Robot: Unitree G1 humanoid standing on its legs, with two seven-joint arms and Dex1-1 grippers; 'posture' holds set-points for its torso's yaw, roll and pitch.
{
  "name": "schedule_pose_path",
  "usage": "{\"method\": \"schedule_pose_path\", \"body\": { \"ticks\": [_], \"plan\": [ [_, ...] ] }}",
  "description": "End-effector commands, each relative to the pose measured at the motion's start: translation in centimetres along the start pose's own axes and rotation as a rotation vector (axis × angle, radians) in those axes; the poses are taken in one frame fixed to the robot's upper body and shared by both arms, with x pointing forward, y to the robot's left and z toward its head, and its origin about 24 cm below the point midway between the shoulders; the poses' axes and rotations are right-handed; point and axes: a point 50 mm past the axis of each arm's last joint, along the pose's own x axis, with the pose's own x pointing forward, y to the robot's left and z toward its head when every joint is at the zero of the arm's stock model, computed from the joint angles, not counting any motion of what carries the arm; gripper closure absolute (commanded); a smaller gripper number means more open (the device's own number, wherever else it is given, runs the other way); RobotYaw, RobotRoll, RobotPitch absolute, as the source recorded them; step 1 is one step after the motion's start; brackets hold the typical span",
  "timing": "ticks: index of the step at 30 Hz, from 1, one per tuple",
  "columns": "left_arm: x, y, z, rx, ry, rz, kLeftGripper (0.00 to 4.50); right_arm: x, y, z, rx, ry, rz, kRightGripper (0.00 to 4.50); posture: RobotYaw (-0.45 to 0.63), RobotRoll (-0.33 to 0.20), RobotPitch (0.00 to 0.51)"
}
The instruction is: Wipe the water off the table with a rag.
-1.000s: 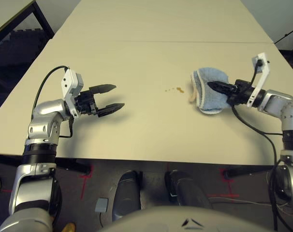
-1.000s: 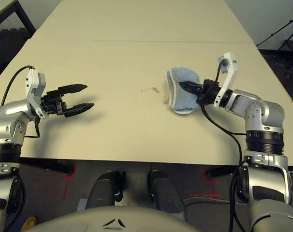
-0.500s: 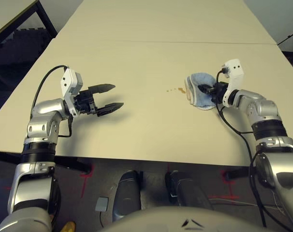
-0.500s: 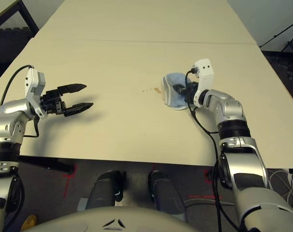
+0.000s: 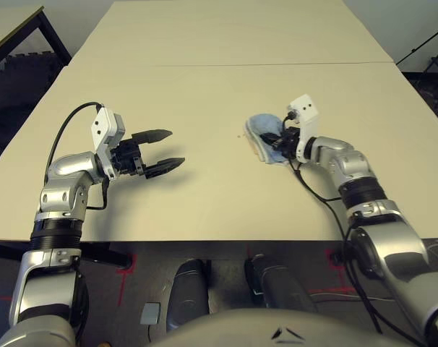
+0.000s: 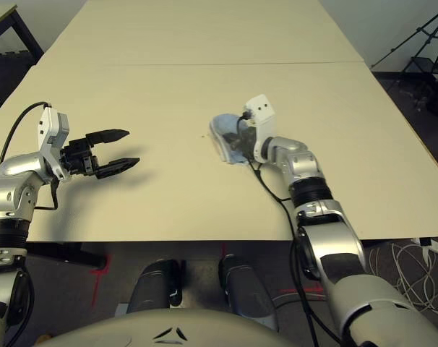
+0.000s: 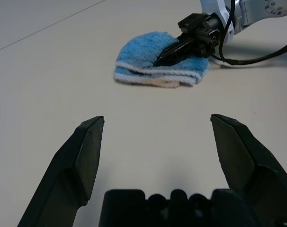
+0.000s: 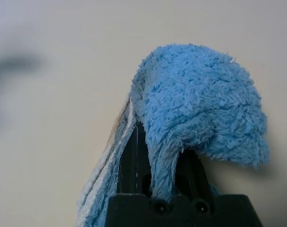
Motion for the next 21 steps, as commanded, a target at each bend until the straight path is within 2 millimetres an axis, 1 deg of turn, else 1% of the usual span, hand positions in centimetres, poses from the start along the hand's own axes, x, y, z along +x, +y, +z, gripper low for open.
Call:
{"method": "schedule_pose_path", "body": {
  "ticks": [1, 5, 9, 11, 13, 17, 21],
  "plan": [
    [-0.1, -0.1, 0.3, 0.008, -0.003, -0.004, 0.00, 2.0, 2.6, -2.4, 0.026, 0.110, 0.099, 4.47, -0.04, 0.000, 0.117],
    [0.0, -0.2, 0.3, 0.007, -0.004, -0.002, 0.00, 2.4, 3.3, -2.7, 0.002, 0.134, 0.127, 4.47, -0.04, 0.000, 0.119],
    [-0.3, -0.3, 0.2, 0.004, 0.000, 0.003, 0.00, 1.9, 2.1, -2.7, -0.019, 0.145, 0.072, 4.47, -0.03, 0.000, 0.122],
    [-0.5, -0.2, 0.1, 0.001, 0.009, 0.011, 0.00, 0.7, 0.1, -2.4, -0.096, 0.171, -0.012, 4.47, -0.03, 0.000, 0.122],
    [-0.7, -0.2, -0.1, 0.000, 0.015, 0.014, 0.00, -0.9, -2.0, -1.9, -0.137, 0.184, -0.087, 4.47, -0.04, 0.000, 0.124],
    [-0.6, -0.1, -0.1, -0.001, 0.013, 0.016, 0.00, -3.8, -5.0, -0.7, -0.147, 0.178, -0.194, 4.47, -0.04, 0.000, 0.124],
    [-0.4, 0.0, 0.0, -0.001, 0.008, 0.015, 0.00, -6.8, -7.3, 0.0, -0.144, 0.172, -0.281, 4.47, -0.05, 0.000, 0.125]
  ]
}}
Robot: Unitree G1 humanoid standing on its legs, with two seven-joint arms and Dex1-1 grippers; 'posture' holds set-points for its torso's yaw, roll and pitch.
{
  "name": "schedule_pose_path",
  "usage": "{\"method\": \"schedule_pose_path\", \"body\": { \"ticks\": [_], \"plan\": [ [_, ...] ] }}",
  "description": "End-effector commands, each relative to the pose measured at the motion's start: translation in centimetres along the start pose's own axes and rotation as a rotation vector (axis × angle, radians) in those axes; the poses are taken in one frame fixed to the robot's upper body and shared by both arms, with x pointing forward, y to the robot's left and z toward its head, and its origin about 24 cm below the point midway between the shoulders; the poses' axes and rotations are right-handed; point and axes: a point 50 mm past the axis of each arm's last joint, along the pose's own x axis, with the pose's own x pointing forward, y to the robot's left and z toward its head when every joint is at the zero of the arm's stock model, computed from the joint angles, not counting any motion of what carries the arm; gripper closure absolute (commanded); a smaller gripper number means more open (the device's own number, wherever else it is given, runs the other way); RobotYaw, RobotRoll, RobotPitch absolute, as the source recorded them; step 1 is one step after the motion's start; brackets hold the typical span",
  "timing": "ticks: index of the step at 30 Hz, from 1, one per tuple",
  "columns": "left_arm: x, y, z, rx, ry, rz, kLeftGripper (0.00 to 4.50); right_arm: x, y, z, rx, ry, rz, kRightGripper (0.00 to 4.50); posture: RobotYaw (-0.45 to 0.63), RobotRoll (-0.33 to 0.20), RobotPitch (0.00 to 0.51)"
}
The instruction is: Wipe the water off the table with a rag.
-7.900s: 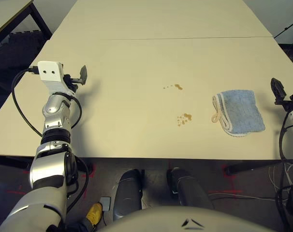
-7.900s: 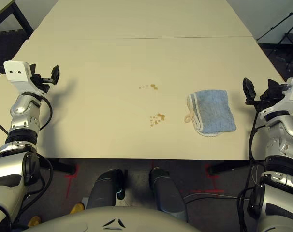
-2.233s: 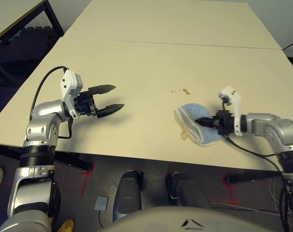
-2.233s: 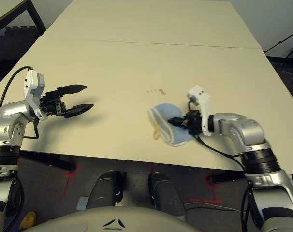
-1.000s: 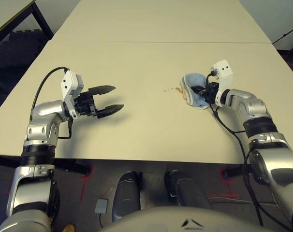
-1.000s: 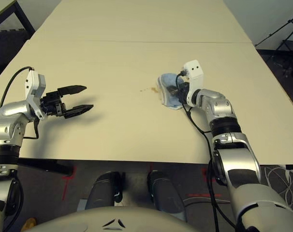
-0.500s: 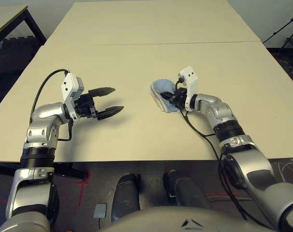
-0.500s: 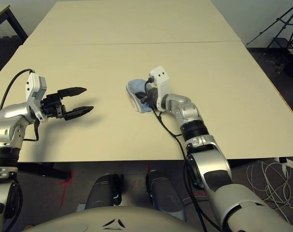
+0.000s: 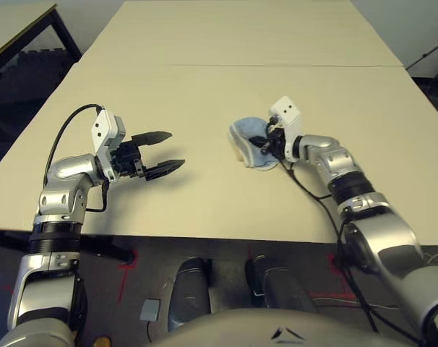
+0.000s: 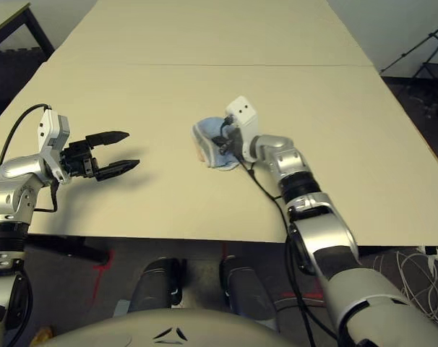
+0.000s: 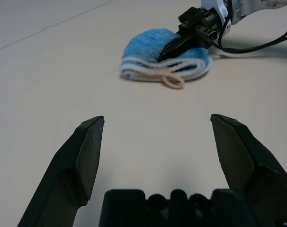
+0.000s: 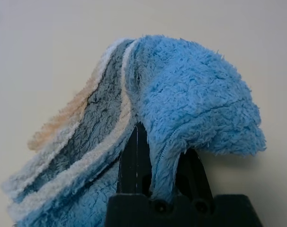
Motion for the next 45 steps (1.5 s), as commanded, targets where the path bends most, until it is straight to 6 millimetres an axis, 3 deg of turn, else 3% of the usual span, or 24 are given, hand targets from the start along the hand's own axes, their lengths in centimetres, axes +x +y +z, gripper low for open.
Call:
{"method": "schedule_pose_path", "body": {
  "ticks": [1, 7, 11, 16, 20, 25, 37, 45],
  "plan": [
    [0.0, 0.1, -0.1, -0.003, 0.007, -0.001, 0.00, -3.0, -3.2, -1.9, 0.049, 0.071, -0.126, 4.47, -0.05, 0.000, 0.125],
    [0.1, 0.3, -0.2, -0.002, 0.005, 0.000, 0.00, -5.7, -5.0, -1.7, 0.067, 0.050, -0.174, 4.47, -0.07, 0.000, 0.125],
    [0.2, 0.5, -0.3, 0.000, 0.005, 0.000, 0.00, -7.1, -5.2, 0.1, 0.162, -0.060, -0.109, 4.47, -0.08, 0.000, 0.125],
    [0.3, 0.6, -0.3, 0.001, 0.004, -0.003, 0.00, -10.8, -5.8, 2.5, 0.229, -0.116, -0.043, 4.47, -0.09, 0.000, 0.123],
    [0.3, 0.8, -0.4, 0.003, 0.006, -0.003, 0.00, -13.9, -6.5, 3.2, 0.221, -0.070, -0.036, 4.47, -0.09, 0.000, 0.123],
    [0.5, 1.0, -0.4, 0.006, 0.001, -0.003, 0.00, -15.8, -7.1, 1.0, 0.230, 0.065, -0.055, 4.47, -0.10, 0.000, 0.117],
    [0.5, 0.9, -0.5, 0.007, -0.003, 0.001, 0.00, -16.3, -8.6, -3.7, 0.209, 0.205, -0.203, 4.47, -0.10, 0.000, 0.112],
    [0.3, 0.8, -0.6, -0.002, -0.016, 0.038, 0.00, -17.9, -10.3, -3.4, 0.144, 0.154, -0.408, 1.60, -0.10, 0.000, 0.117]
  ]
}}
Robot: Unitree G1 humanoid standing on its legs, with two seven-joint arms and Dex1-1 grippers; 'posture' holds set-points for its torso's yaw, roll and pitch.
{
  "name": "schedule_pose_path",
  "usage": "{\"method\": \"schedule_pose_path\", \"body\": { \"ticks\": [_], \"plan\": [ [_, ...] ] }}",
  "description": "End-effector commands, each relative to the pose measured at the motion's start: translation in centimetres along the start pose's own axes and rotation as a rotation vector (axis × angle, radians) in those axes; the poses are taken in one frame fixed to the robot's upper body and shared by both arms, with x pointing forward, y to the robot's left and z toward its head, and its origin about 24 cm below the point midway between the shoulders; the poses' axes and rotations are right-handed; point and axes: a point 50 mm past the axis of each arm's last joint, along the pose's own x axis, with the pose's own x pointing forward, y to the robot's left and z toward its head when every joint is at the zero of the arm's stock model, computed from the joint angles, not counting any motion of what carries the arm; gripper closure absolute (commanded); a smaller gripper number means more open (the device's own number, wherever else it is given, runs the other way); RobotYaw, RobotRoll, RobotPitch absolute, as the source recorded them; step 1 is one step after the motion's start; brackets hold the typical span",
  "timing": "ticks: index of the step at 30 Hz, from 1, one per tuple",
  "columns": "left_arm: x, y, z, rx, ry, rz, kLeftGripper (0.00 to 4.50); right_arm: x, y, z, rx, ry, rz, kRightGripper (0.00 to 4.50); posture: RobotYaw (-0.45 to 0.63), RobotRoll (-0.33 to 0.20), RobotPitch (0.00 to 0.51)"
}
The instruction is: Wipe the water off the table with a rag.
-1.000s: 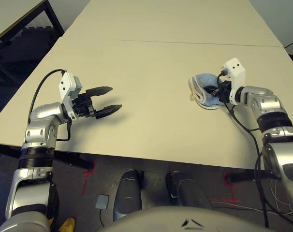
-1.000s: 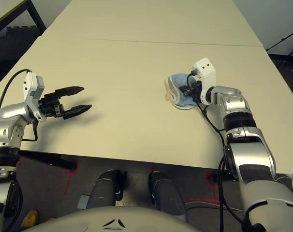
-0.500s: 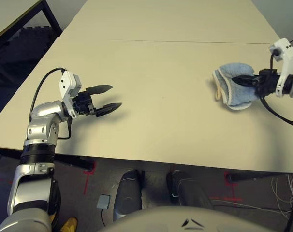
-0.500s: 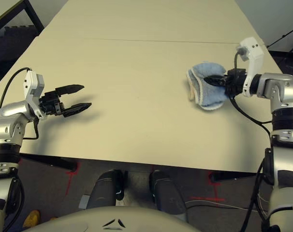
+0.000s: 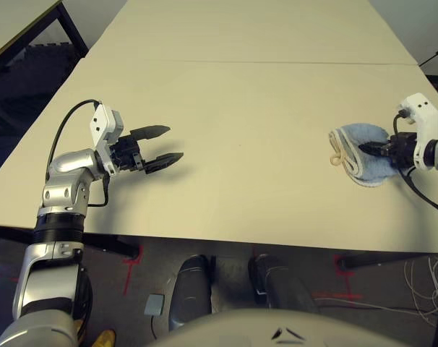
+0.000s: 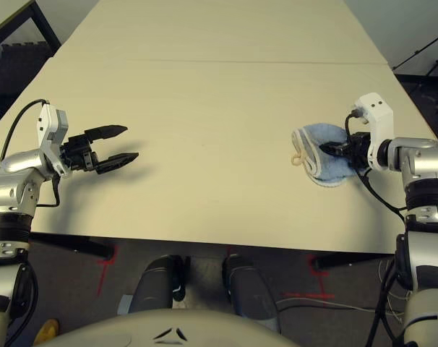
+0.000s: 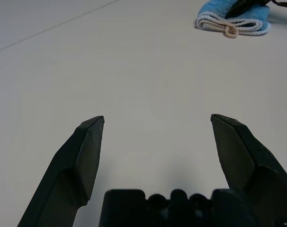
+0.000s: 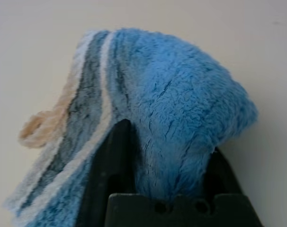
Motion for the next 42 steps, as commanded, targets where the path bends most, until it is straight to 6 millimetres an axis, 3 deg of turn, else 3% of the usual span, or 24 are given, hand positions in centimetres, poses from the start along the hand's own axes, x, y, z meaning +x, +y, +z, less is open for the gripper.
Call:
{"method": "schedule_pose_path", "body": {
  "ticks": [1, 4, 10, 19, 27, 37, 42],
  "plan": [
    [0.0, -0.1, 0.1, 0.001, -0.008, 0.022, 0.00, -1.6, -1.5, 0.7, -0.007, -0.052, -0.100, 1.18, -0.10, 0.000, 0.121],
    [0.0, 0.0, 0.1, 0.001, -0.017, 0.040, 0.00, -2.9, -2.3, 1.2, -0.005, -0.085, -0.150, 0.03, -0.10, 0.000, 0.123],
    [-0.1, 0.8, 0.7, 0.004, -0.092, 0.179, 0.00, -4.8, -3.7, 1.3, 0.052, -0.222, -0.215, 0.03, -0.11, 0.000, 0.122],
    [-0.7, 3.8, 1.1, 0.026, -0.230, 0.649, 0.00, -3.7, -2.4, 1.3, 0.088, -0.592, -0.206, 0.03, -0.13, 0.000, 0.116],
    [-1.1, 6.0, 1.0, 0.025, -0.271, 0.965, 0.00, -3.9, -2.7, -0.4, 0.136, -0.754, -0.329, 0.03, -0.16, 0.000, 0.122],
    [-2.5, 7.0, 0.0, 0.021, -0.254, 1.144, 0.00, -4.8, -3.1, -2.2, 0.153, -0.785, -0.409, 0.03, -0.17, 0.000, 0.144],
    [-2.3, 7.4, 0.2, 0.027, -0.249, 1.143, 0.00, -4.9, -3.2, -2.4, 0.148, -0.789, -0.426, 0.03, -0.17, 0.000, 0.148]
  ]
}}
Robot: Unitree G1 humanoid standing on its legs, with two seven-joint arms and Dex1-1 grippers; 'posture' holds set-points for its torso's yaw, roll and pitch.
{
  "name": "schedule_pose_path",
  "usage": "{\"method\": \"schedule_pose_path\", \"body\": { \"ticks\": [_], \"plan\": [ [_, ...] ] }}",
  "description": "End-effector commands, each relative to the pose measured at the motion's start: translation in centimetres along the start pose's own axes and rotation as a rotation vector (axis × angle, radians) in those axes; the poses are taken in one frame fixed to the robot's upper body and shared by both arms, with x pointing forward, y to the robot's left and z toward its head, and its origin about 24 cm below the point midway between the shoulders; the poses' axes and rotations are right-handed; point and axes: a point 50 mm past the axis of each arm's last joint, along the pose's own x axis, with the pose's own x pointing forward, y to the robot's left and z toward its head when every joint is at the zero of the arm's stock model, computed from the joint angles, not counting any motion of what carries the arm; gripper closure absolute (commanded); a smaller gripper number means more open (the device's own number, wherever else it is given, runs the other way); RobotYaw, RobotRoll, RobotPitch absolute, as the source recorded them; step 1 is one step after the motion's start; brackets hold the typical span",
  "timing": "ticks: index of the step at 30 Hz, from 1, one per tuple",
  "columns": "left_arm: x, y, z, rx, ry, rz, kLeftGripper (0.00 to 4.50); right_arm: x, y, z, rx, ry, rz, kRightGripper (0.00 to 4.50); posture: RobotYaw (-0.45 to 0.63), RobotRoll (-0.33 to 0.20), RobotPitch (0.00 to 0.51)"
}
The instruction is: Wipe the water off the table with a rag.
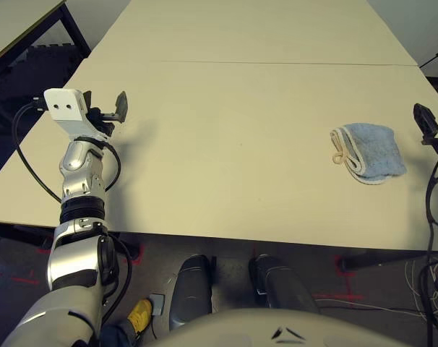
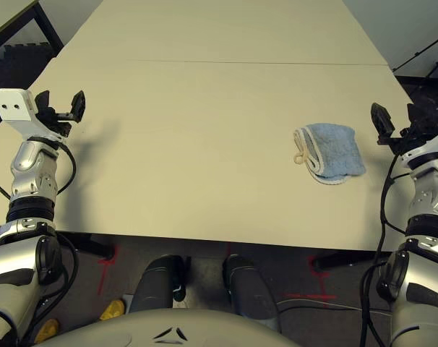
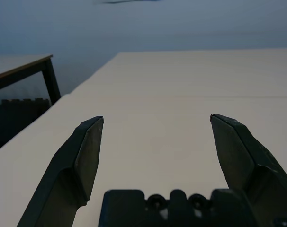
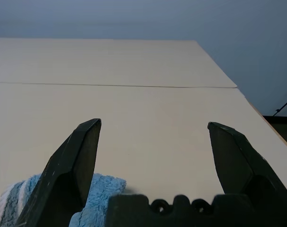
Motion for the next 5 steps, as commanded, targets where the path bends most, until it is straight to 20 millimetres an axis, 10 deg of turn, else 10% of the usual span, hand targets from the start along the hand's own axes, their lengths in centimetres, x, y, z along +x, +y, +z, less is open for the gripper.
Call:
{"method": "schedule_pose_path", "body": {
  "ticks": [1, 5],
  "plan": [
    [0.32, -0.05, -0.05, 0.015, 0.009, -0.007, 0.00, -0.54, -0.53, -0.22, 0.006, -0.010, -0.033, 0.03, -0.17, 0.000, 0.147],
    [0.57, -0.38, -0.14, 0.015, 0.017, -0.026, 0.00, -0.65, -0.52, -0.45, 0.004, 0.002, -0.033, 0.03, -0.18, 0.000, 0.146]
  ]
}}
